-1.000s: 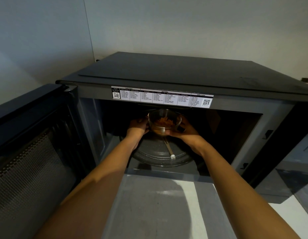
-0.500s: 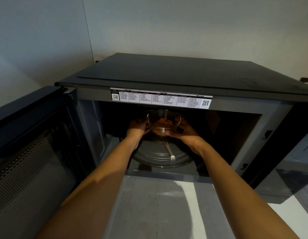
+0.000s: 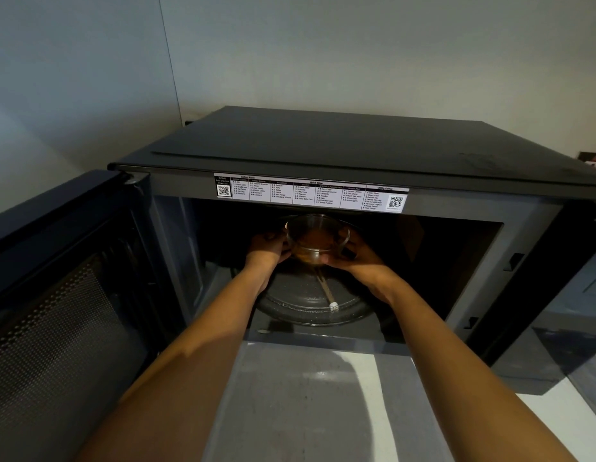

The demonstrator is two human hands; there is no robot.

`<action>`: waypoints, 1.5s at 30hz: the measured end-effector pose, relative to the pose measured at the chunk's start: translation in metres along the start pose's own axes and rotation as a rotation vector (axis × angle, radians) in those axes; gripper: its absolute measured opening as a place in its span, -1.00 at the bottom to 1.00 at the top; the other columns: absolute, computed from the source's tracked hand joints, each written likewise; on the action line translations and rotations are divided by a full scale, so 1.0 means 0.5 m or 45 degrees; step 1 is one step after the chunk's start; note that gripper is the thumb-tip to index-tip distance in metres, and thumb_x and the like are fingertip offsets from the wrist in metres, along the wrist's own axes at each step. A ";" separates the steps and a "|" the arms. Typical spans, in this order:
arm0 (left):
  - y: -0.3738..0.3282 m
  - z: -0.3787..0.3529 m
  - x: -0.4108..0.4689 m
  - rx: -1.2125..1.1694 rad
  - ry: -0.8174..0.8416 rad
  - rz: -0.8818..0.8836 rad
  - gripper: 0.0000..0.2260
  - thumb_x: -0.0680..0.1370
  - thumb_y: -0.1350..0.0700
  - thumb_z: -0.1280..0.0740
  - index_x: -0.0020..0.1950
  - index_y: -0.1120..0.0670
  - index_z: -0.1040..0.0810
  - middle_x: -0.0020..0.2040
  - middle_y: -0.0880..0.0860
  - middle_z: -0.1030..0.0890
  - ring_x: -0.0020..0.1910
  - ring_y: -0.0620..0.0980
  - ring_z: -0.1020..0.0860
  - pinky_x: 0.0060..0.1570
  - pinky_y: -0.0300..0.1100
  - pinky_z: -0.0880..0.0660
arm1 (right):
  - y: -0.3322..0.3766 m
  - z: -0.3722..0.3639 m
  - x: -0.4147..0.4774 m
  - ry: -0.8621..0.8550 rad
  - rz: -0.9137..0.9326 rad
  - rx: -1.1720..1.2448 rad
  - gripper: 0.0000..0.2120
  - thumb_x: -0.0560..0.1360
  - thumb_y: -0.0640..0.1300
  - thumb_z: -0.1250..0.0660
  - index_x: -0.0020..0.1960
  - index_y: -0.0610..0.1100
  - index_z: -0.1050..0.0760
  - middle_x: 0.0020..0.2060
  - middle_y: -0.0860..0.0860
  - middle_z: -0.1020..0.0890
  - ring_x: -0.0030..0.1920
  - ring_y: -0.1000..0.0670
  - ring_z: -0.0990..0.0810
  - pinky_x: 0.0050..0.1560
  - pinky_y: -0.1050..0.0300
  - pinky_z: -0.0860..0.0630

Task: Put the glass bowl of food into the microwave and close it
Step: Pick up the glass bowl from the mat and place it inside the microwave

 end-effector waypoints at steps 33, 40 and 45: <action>-0.006 -0.001 -0.007 -0.026 -0.049 -0.025 -0.74 0.59 0.24 -0.23 0.26 0.24 -0.48 0.25 0.23 -0.55 0.19 0.17 -0.55 0.05 -0.15 -0.46 | -0.006 0.003 -0.004 0.013 -0.054 0.037 -0.32 0.40 -0.29 -0.42 0.42 -0.02 -0.21 0.34 -0.07 -0.42 0.22 0.07 -0.38 0.10 0.27 -0.38; -0.004 0.002 -0.011 -0.002 -0.077 -0.042 -0.75 0.58 0.24 -0.24 0.25 0.24 -0.50 0.21 0.21 -0.57 0.00 0.04 -0.56 -0.05 -0.16 -0.52 | -0.002 0.006 -0.013 -0.045 -0.030 0.069 -0.29 0.38 -0.38 -0.41 0.43 -0.08 -0.20 0.35 -0.10 -0.42 0.28 -0.01 -0.41 0.23 0.16 -0.36; -0.003 0.011 -0.024 0.026 -0.152 -0.015 -0.75 0.60 0.27 -0.20 0.25 0.29 -0.49 -0.01 0.13 -0.55 -0.25 -0.12 -0.50 -0.21 -0.28 -0.49 | -0.006 0.012 -0.034 -0.147 0.009 0.018 -0.24 0.35 -0.44 -0.42 0.44 -0.17 -0.16 0.35 -0.13 -0.39 0.20 0.05 -0.40 0.03 0.42 -0.46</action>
Point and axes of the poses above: each hand's wrist, its own x-axis towards the middle knuckle, its own z-axis out of the back of the hand, y = z × x, the point moved 4 cm from there along x, towards the middle knuckle
